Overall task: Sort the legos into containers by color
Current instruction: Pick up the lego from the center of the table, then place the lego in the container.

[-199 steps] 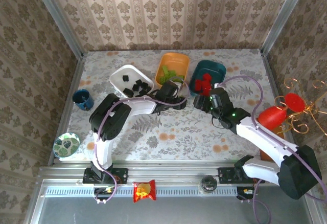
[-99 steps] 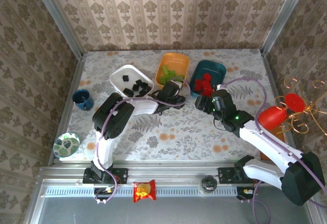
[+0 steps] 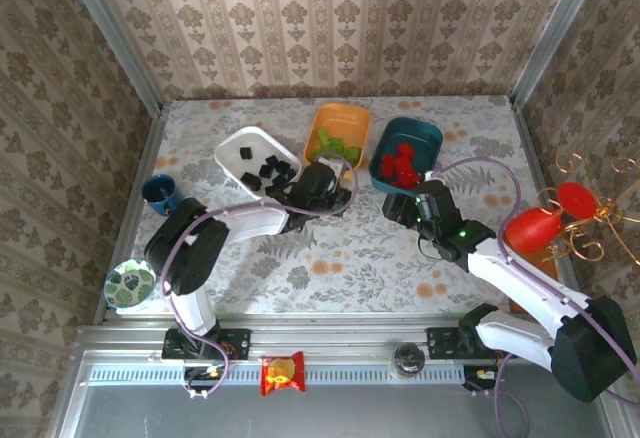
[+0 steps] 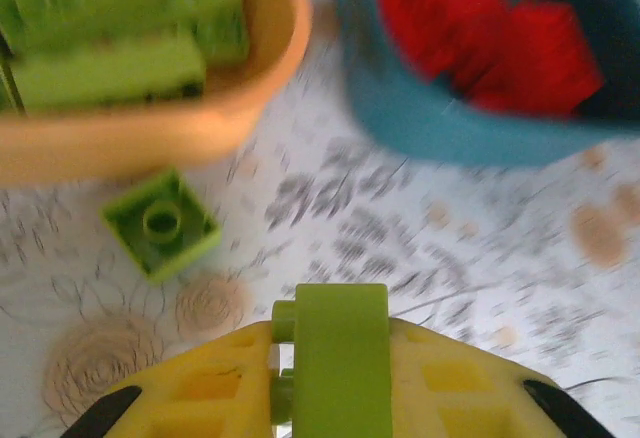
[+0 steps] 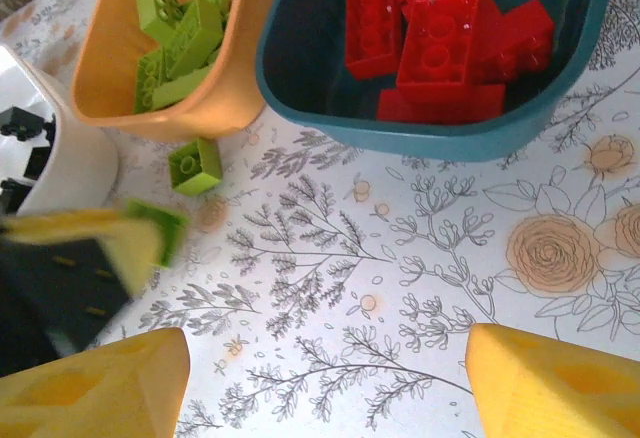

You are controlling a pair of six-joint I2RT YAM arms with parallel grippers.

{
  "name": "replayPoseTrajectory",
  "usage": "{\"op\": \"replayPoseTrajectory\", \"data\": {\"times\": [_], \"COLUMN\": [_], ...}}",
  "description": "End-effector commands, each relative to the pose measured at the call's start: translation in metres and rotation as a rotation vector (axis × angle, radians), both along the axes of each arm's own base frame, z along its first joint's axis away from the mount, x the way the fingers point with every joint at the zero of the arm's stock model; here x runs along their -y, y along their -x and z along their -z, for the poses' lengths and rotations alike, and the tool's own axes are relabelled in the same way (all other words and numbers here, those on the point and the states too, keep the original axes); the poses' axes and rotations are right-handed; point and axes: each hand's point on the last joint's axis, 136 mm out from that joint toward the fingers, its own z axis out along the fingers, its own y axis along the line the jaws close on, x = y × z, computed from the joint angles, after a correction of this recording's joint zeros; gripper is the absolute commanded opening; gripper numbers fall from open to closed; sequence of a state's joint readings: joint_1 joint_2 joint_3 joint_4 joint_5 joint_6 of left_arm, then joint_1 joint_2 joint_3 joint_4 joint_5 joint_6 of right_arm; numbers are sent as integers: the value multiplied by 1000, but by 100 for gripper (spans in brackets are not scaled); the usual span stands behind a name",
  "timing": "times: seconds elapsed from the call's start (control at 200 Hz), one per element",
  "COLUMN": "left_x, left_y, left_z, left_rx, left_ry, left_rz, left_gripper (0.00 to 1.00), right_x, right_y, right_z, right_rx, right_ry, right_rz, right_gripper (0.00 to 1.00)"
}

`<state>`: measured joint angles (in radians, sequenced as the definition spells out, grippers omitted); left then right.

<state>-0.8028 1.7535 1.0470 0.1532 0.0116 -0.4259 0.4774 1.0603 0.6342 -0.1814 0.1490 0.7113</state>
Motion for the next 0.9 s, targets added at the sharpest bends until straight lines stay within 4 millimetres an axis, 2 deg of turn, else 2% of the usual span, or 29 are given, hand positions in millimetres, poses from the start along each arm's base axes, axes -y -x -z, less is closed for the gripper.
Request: {"op": "replayPoseTrajectory", "data": {"times": [0.0, 0.105, 0.225, 0.375, 0.45, 0.51, 0.6, 0.675, 0.77, 0.82, 0.855, 0.875, 0.895], "left_x": [2, 4, 11, 18, 20, 20, 21, 17, 9, 2, -3, -6, -11], "left_y": [-32, -68, -106, -140, -150, -156, -155, -146, -123, -108, -96, -89, -81], "left_z": [-66, -78, -61, -37, -38, -45, -71, -98, -136, -151, -157, -166, -167], "left_rx": [78, 69, 30, -19, -20, -14, 12, 51, 112, 139, 151, 166, 169], "left_ry": [85, 104, 90, 46, 40, 46, 83, 121, 180, 205, 221, 237, 241], "left_rz": [-28, -39, -55, -77, -82, -85, -77, -69, -54, -50, -48, -47, -52], "left_gripper": [27, 28, 28, 28, 39, 53, 67, 75, 82, 86, 98, 100, 100], "right_x": [-3, -7, -13, -26, -36, -45, -63, -78, -95, -105, -112, -116, -119], "right_y": [-1, 0, 1, 2, 2, 1, -2, -7, -17, -24, -30, -33, -37], "right_z": [4, 8, 11, 15, 16, 15, 13, 14, 15, 26, 30, 31, 32], "right_rx": [-5, -14, -23, -42, -46, -44, -38, -40, -35, -53, -58, -57, -56], "right_ry": [-22, -39, -41, -35, -26, -16, 5, 33, 71, 95, 107, 116, 127], "right_rz": [1, -12, -31, -70, -100, -125, -176, -209, -233, -246, -254, -258, -259], "right_gripper": [75, 75, 75, 75, 75, 75, 77, 77, 78, 77, 77, 77, 77]}}
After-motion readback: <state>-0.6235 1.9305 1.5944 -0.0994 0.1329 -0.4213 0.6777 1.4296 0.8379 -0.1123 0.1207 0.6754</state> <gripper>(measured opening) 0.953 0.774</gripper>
